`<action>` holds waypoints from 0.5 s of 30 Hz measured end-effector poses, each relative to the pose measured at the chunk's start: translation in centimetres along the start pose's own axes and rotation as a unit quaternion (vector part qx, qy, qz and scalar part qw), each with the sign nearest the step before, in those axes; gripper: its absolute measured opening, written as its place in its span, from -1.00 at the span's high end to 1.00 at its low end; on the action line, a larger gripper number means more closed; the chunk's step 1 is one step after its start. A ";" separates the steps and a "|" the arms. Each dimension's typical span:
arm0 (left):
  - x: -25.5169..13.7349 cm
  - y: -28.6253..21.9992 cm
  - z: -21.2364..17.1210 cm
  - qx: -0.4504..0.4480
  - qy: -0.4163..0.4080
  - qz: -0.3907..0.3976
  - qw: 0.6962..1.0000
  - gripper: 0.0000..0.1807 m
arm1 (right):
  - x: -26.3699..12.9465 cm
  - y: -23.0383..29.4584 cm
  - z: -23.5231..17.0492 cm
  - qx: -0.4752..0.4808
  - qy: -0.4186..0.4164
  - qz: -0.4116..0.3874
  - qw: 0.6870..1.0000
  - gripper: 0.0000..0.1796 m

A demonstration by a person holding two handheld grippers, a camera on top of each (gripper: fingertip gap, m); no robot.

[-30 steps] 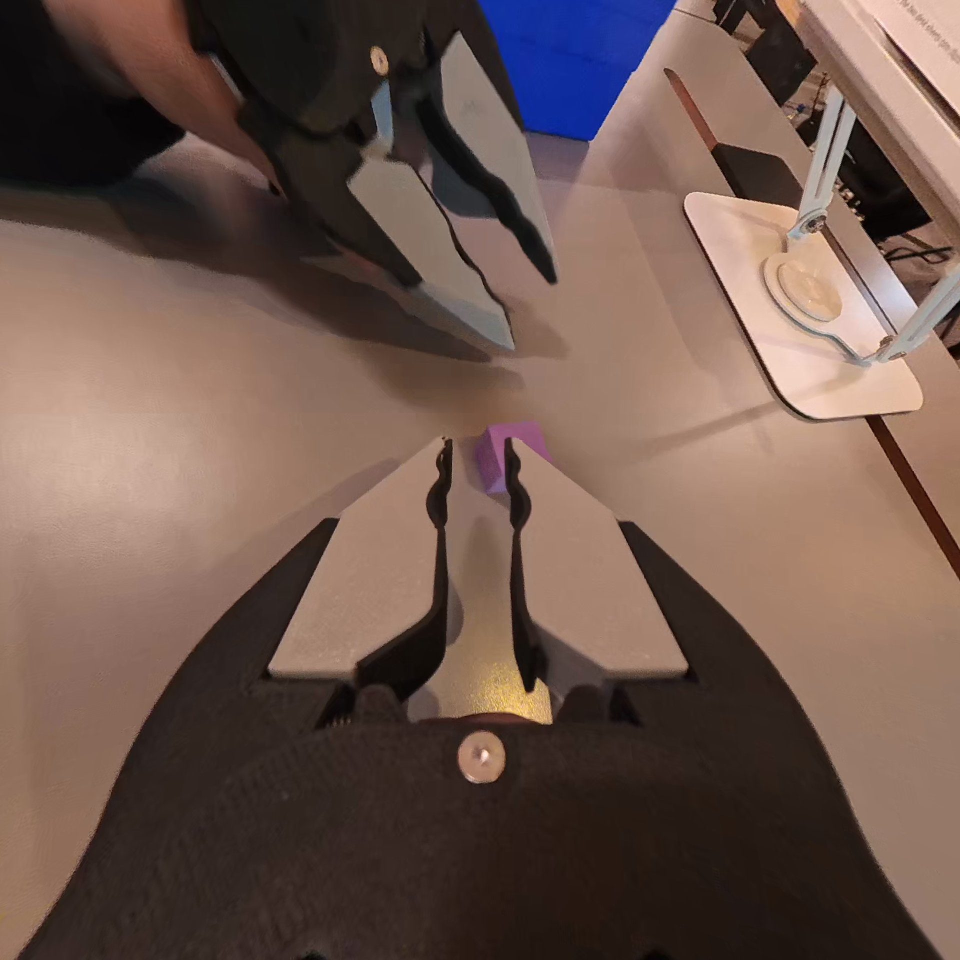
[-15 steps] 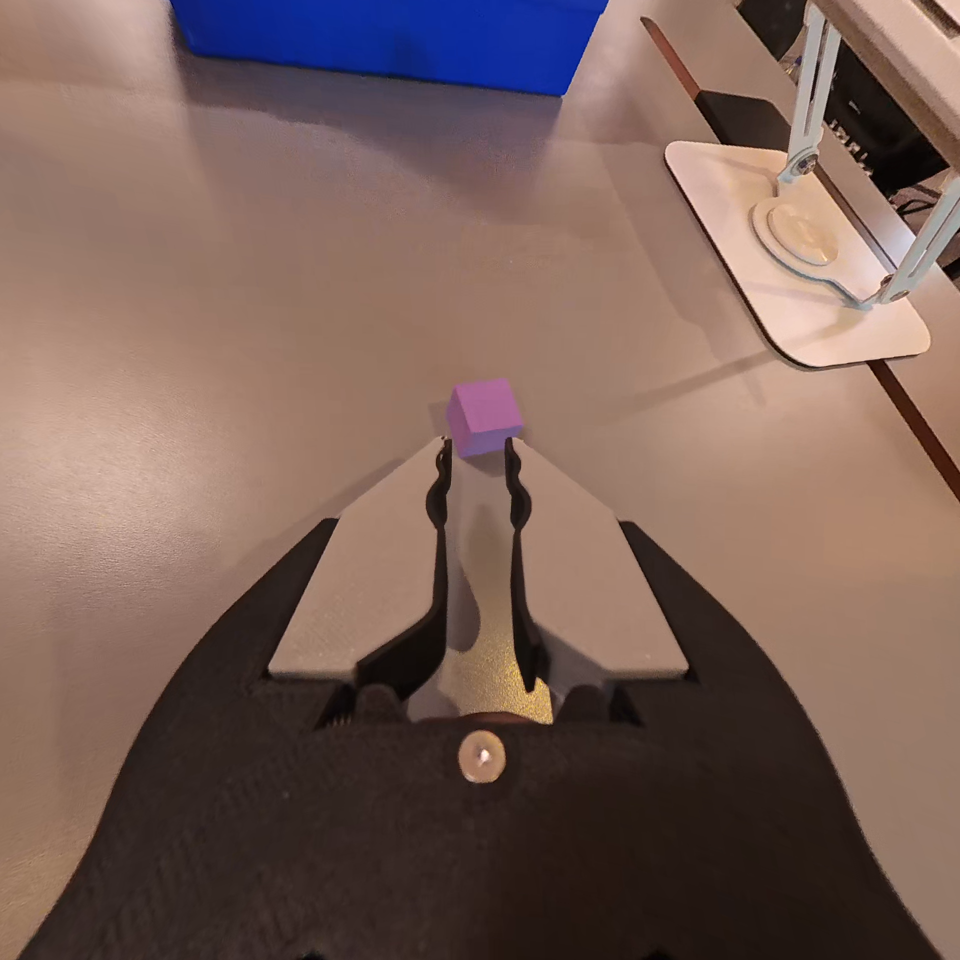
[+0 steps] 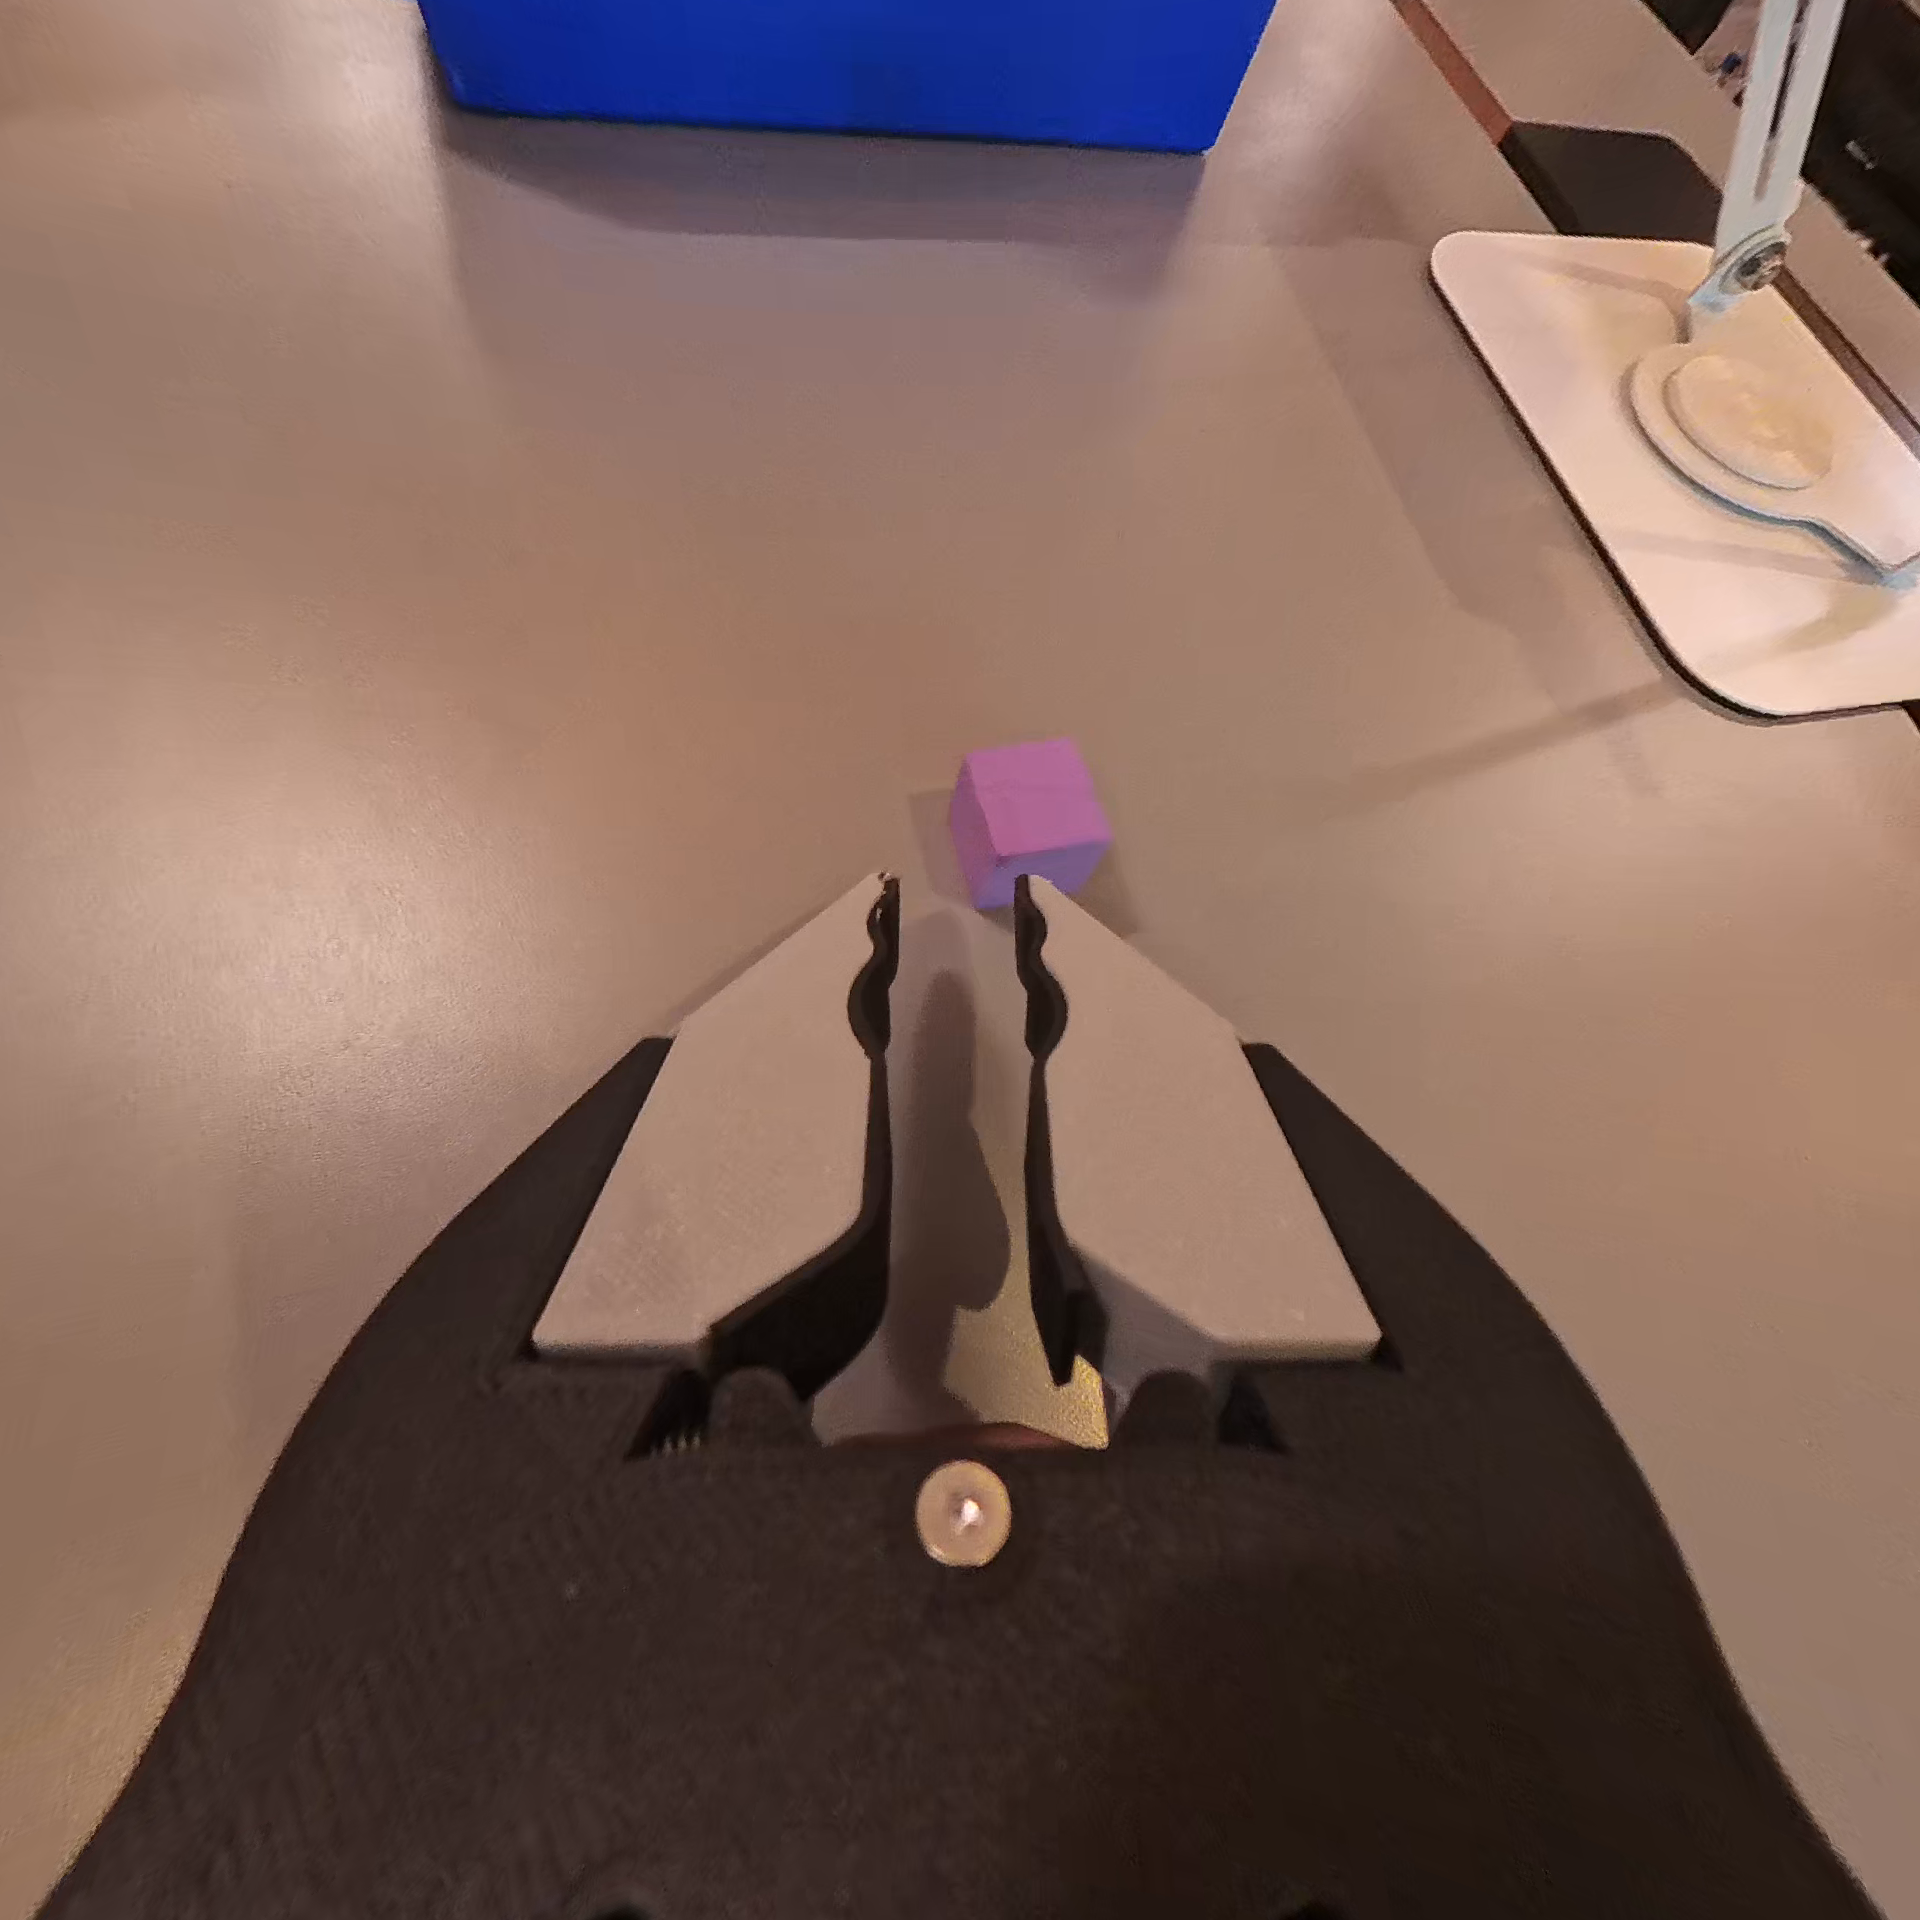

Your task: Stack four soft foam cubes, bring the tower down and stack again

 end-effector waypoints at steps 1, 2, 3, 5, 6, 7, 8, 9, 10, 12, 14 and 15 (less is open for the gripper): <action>0.6 0.1 -0.7 0.008 0.026 -0.005 1.000 0.36 | 0.1 0.1 -0.1 -0.002 0.003 0.001 1.000 0.78; 1.2 0.2 -1.5 0.013 0.052 -0.010 0.999 0.36 | 0.2 0.1 -0.2 -0.004 0.005 0.001 1.000 0.78; 1.8 0.4 -2.0 0.016 0.070 -0.013 0.997 0.35 | 0.2 0.2 -0.2 -0.006 0.008 -0.001 1.000 0.78; 2.9 0.3 -2.1 0.023 0.076 -0.022 0.997 0.38 | 0.3 0.3 -0.3 -0.009 0.011 -0.001 1.000 0.78; 3.4 0.3 -2.0 0.025 0.075 -0.025 0.997 0.41 | 0.3 0.3 -0.3 -0.009 0.011 0.000 1.000 0.78; 3.7 0.3 -1.8 0.023 0.069 -0.029 0.997 0.44 | 0.3 0.3 -0.3 -0.009 0.011 0.000 1.000 0.78; 3.9 0.3 -1.4 0.019 0.056 -0.033 0.998 0.56 | 0.3 0.3 -0.3 -0.008 0.010 0.001 1.000 0.78; 4.0 0.3 -1.0 0.016 0.046 -0.032 0.998 0.66 | 0.3 0.3 -0.3 -0.006 0.009 0.002 1.000 0.78; 4.0 0.3 -1.0 0.019 0.045 -0.031 0.998 0.66 | 0.3 0.3 -0.2 -0.005 0.007 0.002 1.000 0.78; 3.5 0.7 -1.1 0.037 0.049 -0.009 0.998 0.67 | 0.1 0.1 -0.1 -0.003 0.004 0.001 1.000 0.78; 2.0 1.5 -0.9 0.055 0.040 0.028 0.997 0.68 | -0.1 -0.1 0.1 0.000 -0.004 -0.002 1.000 0.78; 0.9 2.2 -0.4 0.065 0.027 0.058 0.996 0.68 | -0.3 -0.2 0.3 0.003 -0.009 -0.003 1.000 0.78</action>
Point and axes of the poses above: each gripper's, where its closed fingertips meet, x out along the fingers, z out of its top, y = z × x across the jaws, the point moved 1 cm from there along -x, back along the fingers, and after that the axes turned 7 degrees about -y, right-handed, at the moved point
